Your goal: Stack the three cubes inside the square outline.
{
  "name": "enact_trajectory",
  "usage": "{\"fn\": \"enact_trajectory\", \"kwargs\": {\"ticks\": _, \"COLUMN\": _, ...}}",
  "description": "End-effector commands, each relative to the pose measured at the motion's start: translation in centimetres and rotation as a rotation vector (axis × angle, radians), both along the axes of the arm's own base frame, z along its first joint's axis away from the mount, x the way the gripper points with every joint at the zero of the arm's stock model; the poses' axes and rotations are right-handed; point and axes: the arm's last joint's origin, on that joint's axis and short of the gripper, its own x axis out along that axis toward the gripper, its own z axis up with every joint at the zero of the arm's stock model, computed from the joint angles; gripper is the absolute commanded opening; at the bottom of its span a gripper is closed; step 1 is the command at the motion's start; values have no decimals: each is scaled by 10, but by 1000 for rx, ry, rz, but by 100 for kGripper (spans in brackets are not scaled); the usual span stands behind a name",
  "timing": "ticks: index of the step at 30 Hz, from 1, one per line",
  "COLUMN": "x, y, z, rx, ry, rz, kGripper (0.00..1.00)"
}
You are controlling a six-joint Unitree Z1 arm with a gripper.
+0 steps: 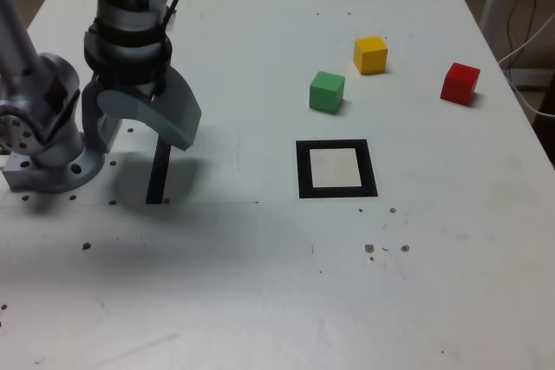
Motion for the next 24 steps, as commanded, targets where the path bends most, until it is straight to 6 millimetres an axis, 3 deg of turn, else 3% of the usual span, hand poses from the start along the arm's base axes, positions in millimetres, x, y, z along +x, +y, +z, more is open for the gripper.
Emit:
{"fn": "enact_trajectory", "kwargs": {"ticks": 1, "x": -1, "y": 0, "z": 1, "rx": 0, "ry": -7, "rz": 4, "kGripper": 99}}
{"fn": "enact_trajectory", "kwargs": {"ticks": 24, "x": 3, "y": 0, "z": 1, "rx": 0, "ry": -14, "rz": 3, "kGripper": 99}}
